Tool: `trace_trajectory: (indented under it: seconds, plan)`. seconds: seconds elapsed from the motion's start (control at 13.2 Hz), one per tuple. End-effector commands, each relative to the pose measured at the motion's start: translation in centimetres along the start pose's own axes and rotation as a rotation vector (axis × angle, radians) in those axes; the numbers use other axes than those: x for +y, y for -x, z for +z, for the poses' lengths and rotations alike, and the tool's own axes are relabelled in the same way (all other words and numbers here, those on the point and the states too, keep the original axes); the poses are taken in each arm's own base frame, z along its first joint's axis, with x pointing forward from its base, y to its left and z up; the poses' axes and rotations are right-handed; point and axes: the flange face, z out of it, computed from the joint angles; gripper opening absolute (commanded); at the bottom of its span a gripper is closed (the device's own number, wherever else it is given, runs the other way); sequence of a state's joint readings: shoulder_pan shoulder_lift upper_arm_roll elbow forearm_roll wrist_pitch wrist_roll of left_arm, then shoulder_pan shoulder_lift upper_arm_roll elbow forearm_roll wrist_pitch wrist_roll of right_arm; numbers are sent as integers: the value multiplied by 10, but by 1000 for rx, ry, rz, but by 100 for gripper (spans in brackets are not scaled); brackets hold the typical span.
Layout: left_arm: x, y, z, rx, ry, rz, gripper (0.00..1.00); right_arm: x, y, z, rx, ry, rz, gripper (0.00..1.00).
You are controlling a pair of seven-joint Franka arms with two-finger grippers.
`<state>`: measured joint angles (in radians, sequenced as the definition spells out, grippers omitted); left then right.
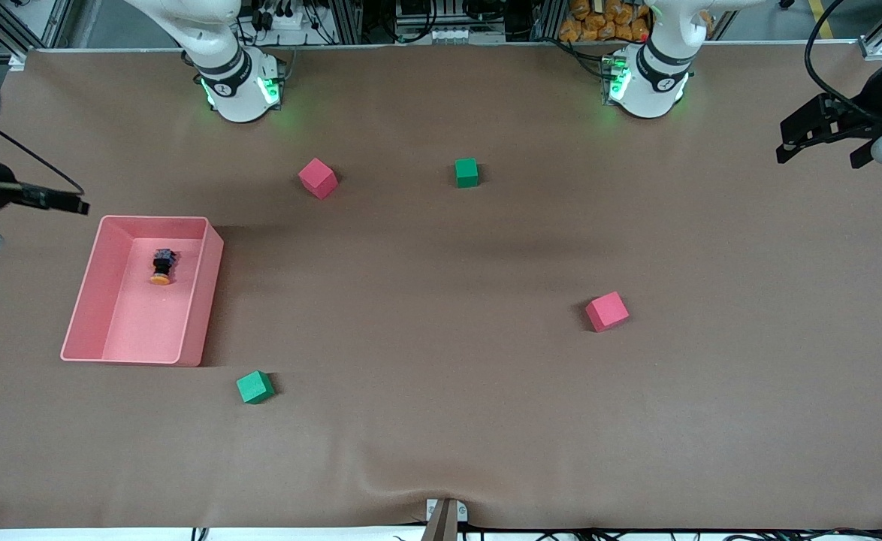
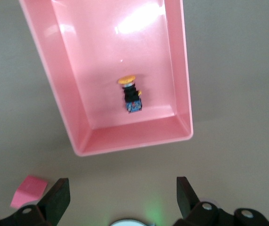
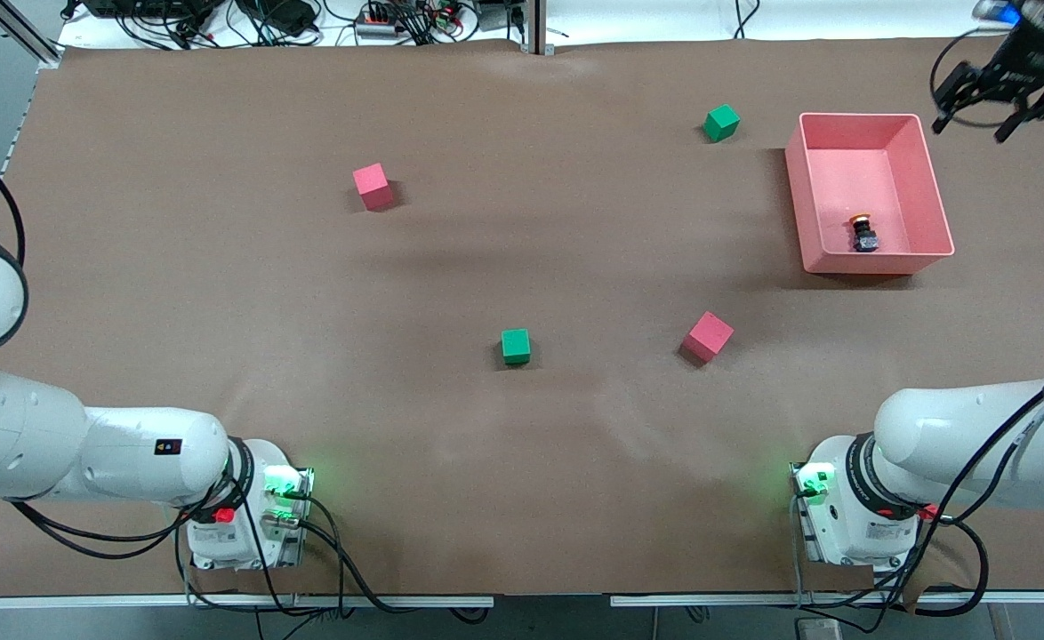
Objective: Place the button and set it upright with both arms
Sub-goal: 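Reach the right gripper down to the yellow button in the pink tray, then close the right gripper on the button's black body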
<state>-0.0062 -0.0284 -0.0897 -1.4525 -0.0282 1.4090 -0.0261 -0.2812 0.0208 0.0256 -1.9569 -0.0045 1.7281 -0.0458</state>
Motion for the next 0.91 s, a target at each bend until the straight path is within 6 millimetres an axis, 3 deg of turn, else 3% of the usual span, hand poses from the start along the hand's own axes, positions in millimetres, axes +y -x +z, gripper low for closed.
trace_trajectory:
  seconds: [0.0,0.3,0.61,0.76,0.83]
  plan:
    - [0,4,-4,-5,14,2,100,-10,2,43,42,22,-24,100]
    - [3,3,-2,-10,15,4,100,-24,-19,112,118,37,-200,100]
    - [2,4,-2,-10,15,4,100,-20,-40,166,120,33,-288,100]
    - [2,3,-1,-13,15,1,100,-8,-38,196,134,30,-271,100]
    - [2,3,-1,-13,15,1,100,-5,-35,202,145,29,-265,100]
